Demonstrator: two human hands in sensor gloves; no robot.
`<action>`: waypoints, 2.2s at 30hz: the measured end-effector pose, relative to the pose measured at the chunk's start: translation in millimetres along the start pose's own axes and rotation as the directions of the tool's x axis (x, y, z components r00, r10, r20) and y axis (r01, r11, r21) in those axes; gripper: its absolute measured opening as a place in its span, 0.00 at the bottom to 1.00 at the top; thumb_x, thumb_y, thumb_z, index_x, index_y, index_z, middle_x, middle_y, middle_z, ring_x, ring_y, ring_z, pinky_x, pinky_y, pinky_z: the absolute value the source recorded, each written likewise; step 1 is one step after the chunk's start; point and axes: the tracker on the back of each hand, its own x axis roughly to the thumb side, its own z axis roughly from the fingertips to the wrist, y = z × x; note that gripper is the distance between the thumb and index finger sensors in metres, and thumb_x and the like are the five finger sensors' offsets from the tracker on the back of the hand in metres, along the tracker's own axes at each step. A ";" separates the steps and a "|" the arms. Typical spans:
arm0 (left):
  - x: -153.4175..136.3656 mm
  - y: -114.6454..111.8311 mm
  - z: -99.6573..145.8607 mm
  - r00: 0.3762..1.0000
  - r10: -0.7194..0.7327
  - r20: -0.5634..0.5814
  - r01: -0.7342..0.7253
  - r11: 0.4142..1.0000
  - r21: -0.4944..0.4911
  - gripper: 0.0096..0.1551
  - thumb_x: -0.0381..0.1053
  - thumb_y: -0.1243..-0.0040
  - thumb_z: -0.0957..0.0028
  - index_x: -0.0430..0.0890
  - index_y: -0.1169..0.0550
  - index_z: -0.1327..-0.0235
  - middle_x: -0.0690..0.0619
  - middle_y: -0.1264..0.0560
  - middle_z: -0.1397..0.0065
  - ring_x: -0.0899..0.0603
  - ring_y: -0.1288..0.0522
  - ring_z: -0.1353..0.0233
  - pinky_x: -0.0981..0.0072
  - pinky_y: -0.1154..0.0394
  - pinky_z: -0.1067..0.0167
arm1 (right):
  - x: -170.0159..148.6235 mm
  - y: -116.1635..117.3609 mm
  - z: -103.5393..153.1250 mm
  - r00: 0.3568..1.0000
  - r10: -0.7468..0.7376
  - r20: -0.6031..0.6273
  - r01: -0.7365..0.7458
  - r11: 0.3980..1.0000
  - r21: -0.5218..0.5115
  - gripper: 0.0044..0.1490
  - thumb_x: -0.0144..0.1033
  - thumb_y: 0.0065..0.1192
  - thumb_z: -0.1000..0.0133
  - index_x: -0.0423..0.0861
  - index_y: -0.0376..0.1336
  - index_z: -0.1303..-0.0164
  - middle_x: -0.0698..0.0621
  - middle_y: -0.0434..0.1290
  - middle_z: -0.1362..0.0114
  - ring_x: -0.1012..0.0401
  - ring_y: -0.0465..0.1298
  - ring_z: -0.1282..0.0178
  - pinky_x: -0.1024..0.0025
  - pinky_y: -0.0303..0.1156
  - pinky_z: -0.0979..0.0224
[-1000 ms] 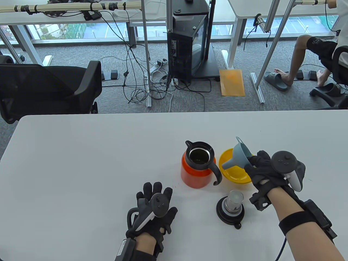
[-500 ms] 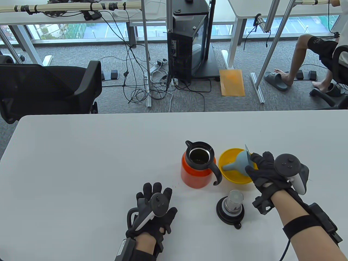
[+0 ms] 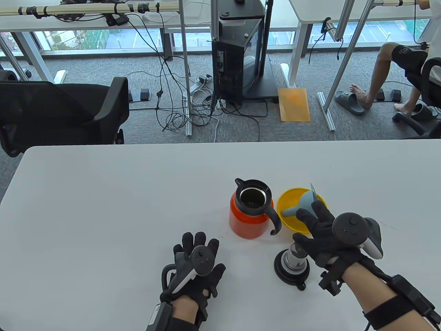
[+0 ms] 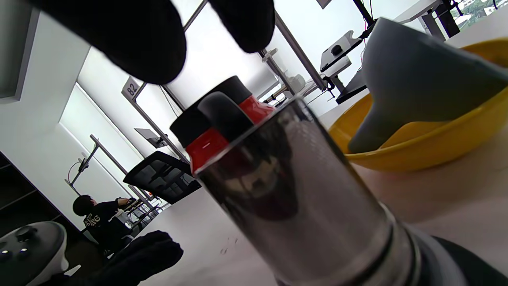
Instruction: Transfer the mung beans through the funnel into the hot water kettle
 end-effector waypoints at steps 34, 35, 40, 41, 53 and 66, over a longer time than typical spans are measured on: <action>40.9 18.7 11.5 0.977 0.166 0.135 -0.154 0.984 -0.091 0.52 0.72 0.43 0.58 0.66 0.53 0.24 0.56 0.66 0.17 0.37 0.72 0.20 0.35 0.66 0.27 | -25.8 3.8 23.6 0.930 -0.367 -0.004 0.366 0.927 -0.083 0.54 0.37 0.72 0.47 0.40 0.44 0.19 0.27 0.53 0.26 0.29 0.69 0.36 0.36 0.70 0.43; 47.3 20.6 13.0 0.968 0.190 0.163 -0.175 0.979 -0.103 0.53 0.73 0.42 0.59 0.67 0.54 0.24 0.56 0.66 0.17 0.36 0.71 0.19 0.35 0.65 0.27 | -25.0 1.5 24.2 0.915 -0.403 0.009 0.403 0.912 -0.077 0.54 0.37 0.71 0.47 0.40 0.43 0.18 0.27 0.52 0.26 0.29 0.68 0.36 0.36 0.70 0.43; 80.6 26.0 20.7 0.852 0.413 0.322 -0.348 0.906 -0.239 0.64 0.79 0.41 0.64 0.68 0.64 0.27 0.53 0.69 0.17 0.32 0.67 0.18 0.31 0.60 0.26 | -17.5 1.2 23.8 0.815 -0.574 0.079 0.578 0.815 -0.043 0.54 0.37 0.70 0.46 0.39 0.43 0.18 0.27 0.50 0.25 0.29 0.68 0.35 0.36 0.69 0.42; 84.5 26.0 21.5 0.828 0.450 0.335 -0.377 0.889 -0.260 0.66 0.80 0.40 0.65 0.69 0.67 0.29 0.53 0.69 0.17 0.32 0.66 0.18 0.31 0.59 0.26 | -16.5 2.4 23.6 0.803 -0.590 0.085 0.595 0.803 -0.038 0.54 0.37 0.70 0.46 0.39 0.43 0.18 0.27 0.50 0.25 0.29 0.68 0.35 0.37 0.69 0.42; 100.9 27.9 23.7 0.548 0.710 0.442 -0.614 0.701 -0.364 0.78 0.76 0.29 0.64 0.68 0.77 0.38 0.51 0.73 0.20 0.30 0.55 0.16 0.26 0.49 0.26 | -2.8 26.0 10.5 0.624 -0.772 0.123 0.777 0.629 0.007 0.53 0.40 0.67 0.44 0.35 0.42 0.19 0.27 0.49 0.25 0.33 0.71 0.35 0.41 0.74 0.42; 71.5 51.9 19.5 0.543 0.721 0.431 -0.700 0.672 -0.242 0.70 0.78 0.31 0.61 0.69 0.68 0.31 0.50 0.63 0.19 0.29 0.44 0.22 0.30 0.37 0.27 | 15.6 3.0 19.4 0.888 -0.422 0.180 0.442 0.893 -0.085 0.53 0.48 0.60 0.41 0.29 0.44 0.19 0.22 0.44 0.24 0.26 0.63 0.32 0.30 0.66 0.40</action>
